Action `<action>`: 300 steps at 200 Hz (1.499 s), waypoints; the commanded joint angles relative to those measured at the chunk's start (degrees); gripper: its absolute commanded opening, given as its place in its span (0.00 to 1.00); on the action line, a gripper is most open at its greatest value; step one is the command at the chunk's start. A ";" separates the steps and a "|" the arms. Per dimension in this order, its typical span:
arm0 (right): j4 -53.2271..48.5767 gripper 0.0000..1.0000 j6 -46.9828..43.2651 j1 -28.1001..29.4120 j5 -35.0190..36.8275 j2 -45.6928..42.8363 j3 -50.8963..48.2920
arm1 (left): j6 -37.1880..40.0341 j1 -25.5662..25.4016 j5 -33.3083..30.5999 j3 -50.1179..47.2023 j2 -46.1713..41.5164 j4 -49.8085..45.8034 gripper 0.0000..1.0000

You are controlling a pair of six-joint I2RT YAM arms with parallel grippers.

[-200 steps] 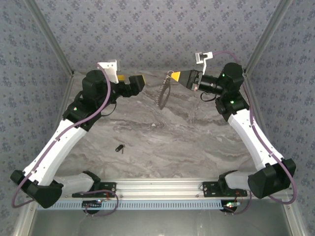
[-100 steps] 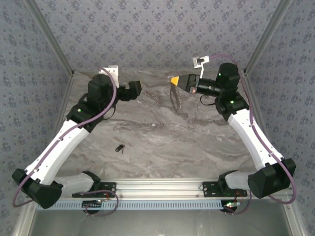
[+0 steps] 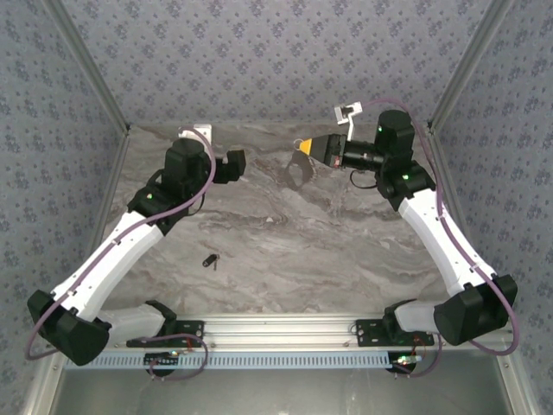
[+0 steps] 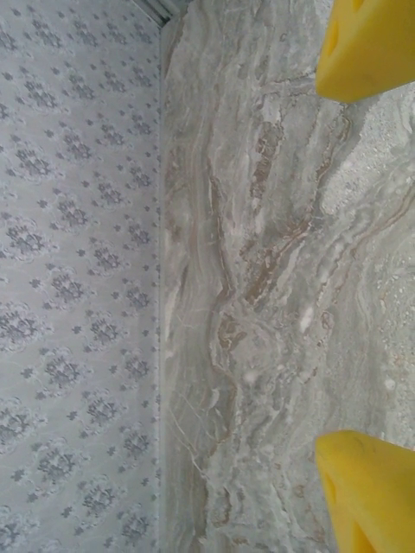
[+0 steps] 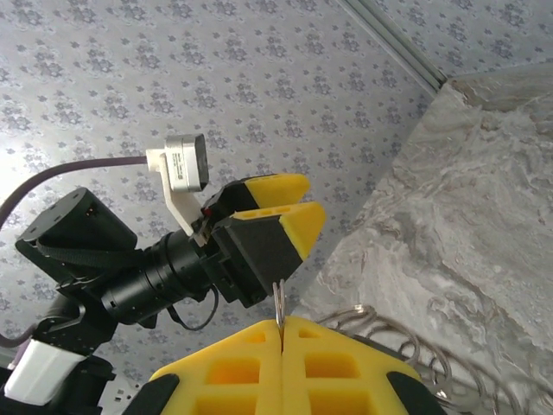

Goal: Put the keys on the keyring

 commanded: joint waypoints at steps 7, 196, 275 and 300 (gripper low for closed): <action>-4.93 0.00 -4.72 0.42 -0.23 -2.17 1.81 | -2.00 -0.06 -1.54 2.19 0.35 -4.41 0.98; 5.87 0.00 0.46 -0.41 -7.05 2.74 8.70 | -13.47 0.21 14.13 13.09 1.34 -4.45 0.98; 18.37 0.00 10.49 -0.83 -6.81 6.15 10.28 | -16.96 1.53 30.17 17.17 6.08 7.54 0.98; 23.96 0.00 14.66 -1.17 -6.42 6.75 8.74 | -22.29 2.65 31.59 17.78 7.92 9.57 0.97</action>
